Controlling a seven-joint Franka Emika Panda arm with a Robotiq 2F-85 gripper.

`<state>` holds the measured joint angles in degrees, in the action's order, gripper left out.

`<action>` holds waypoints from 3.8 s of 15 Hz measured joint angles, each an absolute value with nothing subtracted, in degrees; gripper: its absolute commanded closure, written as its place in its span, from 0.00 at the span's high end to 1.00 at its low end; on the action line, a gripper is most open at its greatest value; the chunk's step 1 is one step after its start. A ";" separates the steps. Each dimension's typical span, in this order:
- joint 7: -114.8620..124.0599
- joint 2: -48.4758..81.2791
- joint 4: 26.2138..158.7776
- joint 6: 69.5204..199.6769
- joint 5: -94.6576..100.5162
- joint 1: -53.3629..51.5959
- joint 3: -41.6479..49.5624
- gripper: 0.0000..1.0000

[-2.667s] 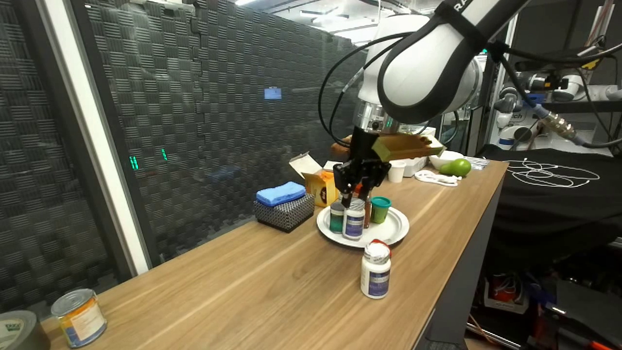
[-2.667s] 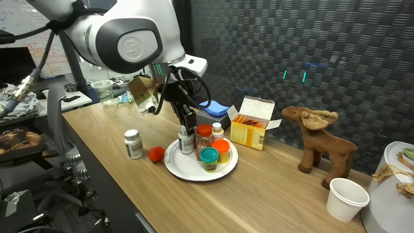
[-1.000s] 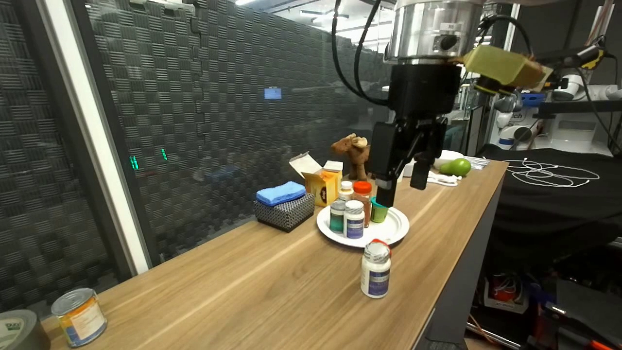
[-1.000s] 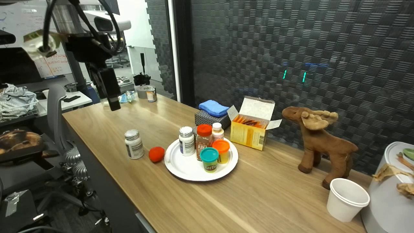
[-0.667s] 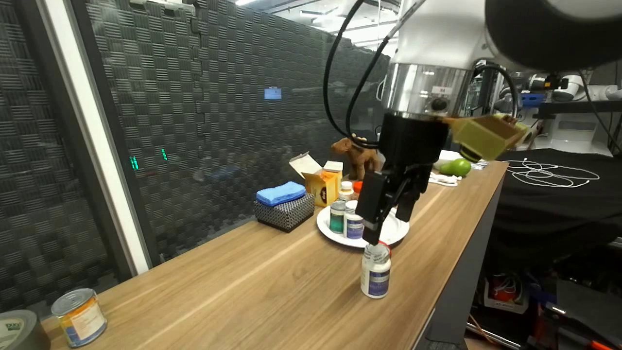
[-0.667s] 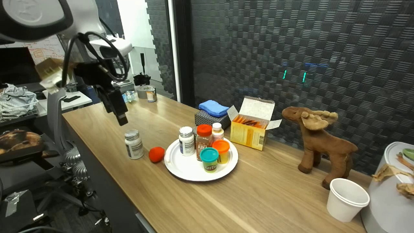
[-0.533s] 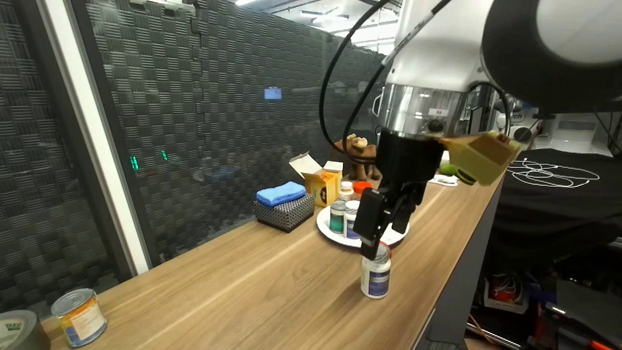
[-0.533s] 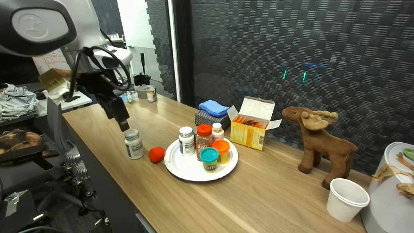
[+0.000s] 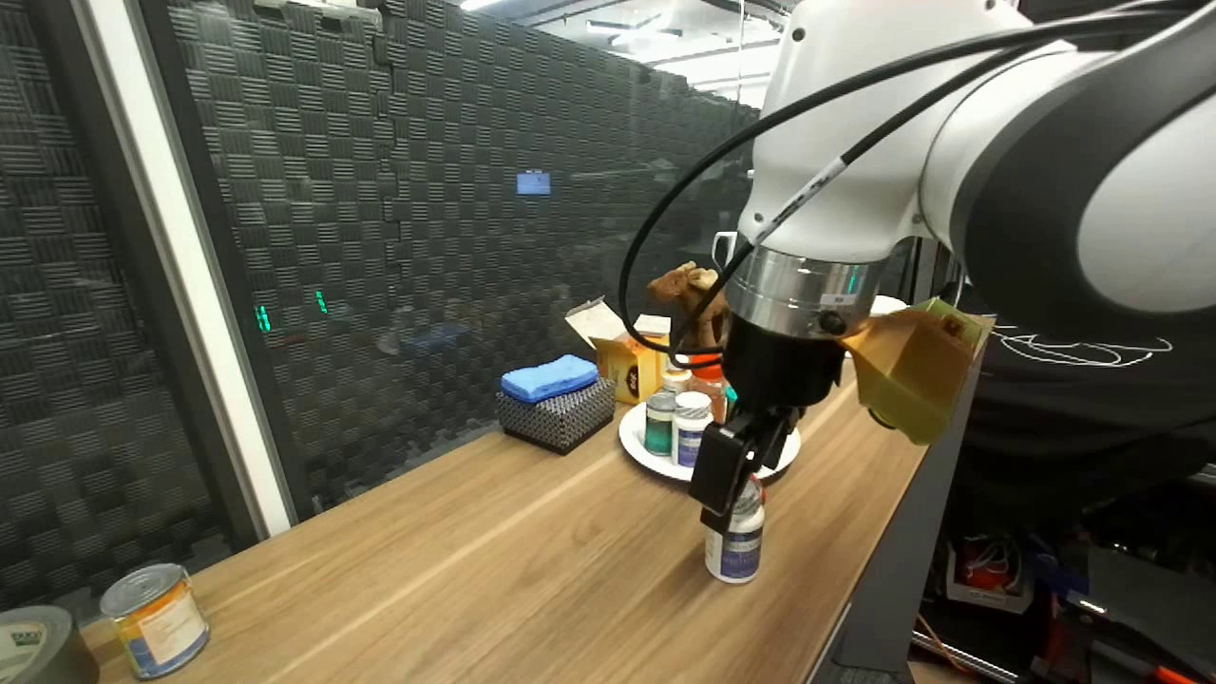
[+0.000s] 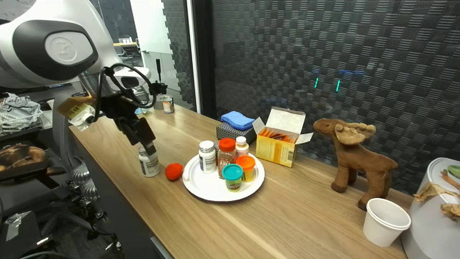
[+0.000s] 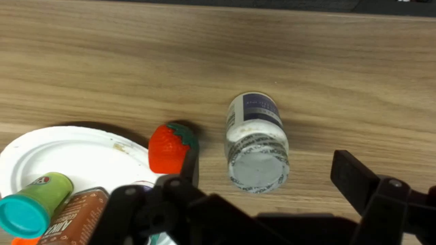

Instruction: Put the bottles on the tray

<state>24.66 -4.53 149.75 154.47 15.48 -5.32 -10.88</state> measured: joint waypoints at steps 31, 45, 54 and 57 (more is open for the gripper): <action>21.98 -6.95 144.31 151.55 7.99 5.29 0.82 0.20; 27.77 4.94 138.99 156.17 6.48 5.06 2.85 0.20; 28.19 3.57 138.38 153.39 6.83 3.66 3.54 1.00; 28.43 -1.80 139.69 148.63 9.96 2.96 3.13 1.00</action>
